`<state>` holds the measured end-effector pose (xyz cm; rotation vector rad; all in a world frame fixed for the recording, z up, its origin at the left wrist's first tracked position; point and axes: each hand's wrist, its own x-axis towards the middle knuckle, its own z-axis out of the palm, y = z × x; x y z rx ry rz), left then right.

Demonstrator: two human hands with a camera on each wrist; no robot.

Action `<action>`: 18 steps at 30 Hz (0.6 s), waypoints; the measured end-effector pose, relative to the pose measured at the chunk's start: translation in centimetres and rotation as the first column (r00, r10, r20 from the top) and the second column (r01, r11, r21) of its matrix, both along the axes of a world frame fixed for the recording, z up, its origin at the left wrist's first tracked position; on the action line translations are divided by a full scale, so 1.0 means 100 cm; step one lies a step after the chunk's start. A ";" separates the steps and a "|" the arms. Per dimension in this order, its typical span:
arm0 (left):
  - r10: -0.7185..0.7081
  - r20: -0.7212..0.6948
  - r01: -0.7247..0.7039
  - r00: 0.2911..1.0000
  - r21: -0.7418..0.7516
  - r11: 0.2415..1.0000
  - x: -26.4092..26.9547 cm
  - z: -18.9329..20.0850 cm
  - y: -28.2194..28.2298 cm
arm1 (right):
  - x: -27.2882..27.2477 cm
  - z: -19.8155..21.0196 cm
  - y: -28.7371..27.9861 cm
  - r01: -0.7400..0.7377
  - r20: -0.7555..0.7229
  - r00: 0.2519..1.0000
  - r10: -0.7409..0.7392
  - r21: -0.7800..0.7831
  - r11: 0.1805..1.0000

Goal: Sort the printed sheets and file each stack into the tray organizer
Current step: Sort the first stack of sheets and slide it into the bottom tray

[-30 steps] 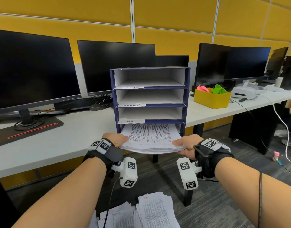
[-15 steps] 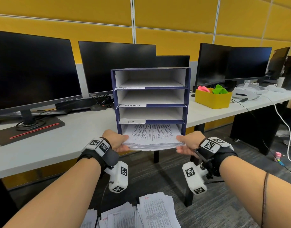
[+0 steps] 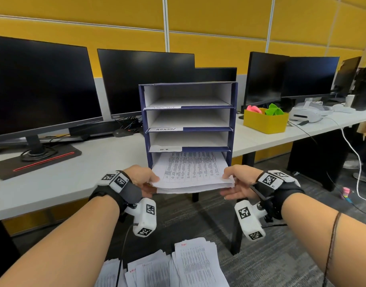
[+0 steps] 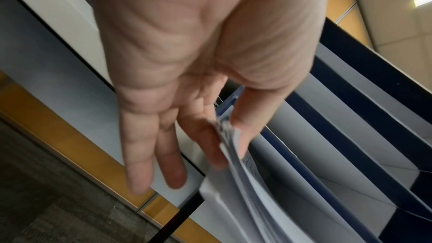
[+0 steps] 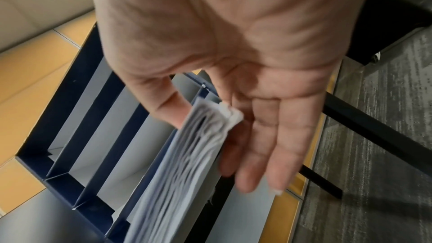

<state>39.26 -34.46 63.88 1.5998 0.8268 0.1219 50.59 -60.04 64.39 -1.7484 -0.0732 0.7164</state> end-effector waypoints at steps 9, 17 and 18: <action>0.058 0.139 -0.033 0.989 -0.174 0.984 -0.009 -0.005 -0.016 | -0.008 -0.014 0.004 0.083 -0.046 0.996 -0.075 0.208 0.975; 0.076 0.208 -0.016 0.975 -0.274 0.962 -0.009 0.005 -0.024 | -0.006 -0.017 0.009 0.044 0.083 0.995 -0.059 0.170 0.984; 0.082 0.210 -0.021 0.974 -0.279 0.960 -0.008 0.005 -0.023 | -0.005 -0.017 0.009 0.052 0.085 0.994 -0.066 0.160 0.986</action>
